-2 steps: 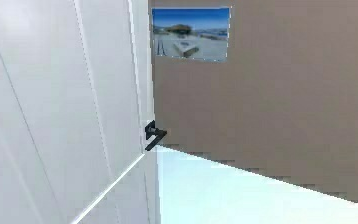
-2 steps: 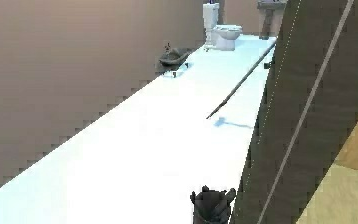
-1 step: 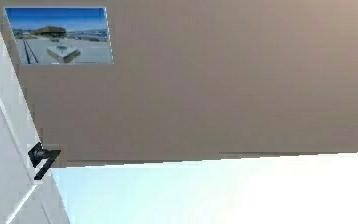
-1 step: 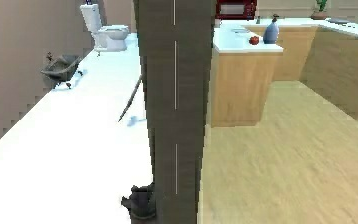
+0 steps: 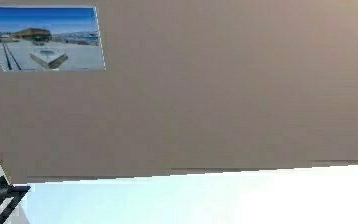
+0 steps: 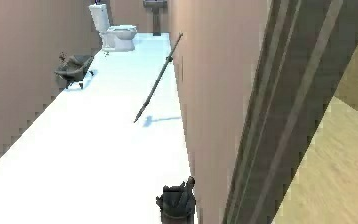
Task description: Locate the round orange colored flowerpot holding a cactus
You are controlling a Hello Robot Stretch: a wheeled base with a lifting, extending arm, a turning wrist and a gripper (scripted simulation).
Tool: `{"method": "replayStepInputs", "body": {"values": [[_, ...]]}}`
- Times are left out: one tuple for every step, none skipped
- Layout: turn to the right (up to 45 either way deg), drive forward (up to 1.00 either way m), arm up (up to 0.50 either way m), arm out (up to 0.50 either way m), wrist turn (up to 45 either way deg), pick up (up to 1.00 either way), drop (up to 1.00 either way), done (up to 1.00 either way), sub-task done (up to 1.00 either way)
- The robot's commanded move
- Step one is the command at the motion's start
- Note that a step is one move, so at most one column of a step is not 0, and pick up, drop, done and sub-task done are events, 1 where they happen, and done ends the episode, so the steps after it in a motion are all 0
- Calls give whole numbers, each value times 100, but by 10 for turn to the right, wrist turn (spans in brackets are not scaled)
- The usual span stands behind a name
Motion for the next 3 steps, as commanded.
{"method": "replayStepInputs", "body": {"values": [[-450,0,0,0,0,0,0,0,0],[-30,0,0,0,0,0,0,0,0],[0,20,0,0,0,0,0,0,0]]}}
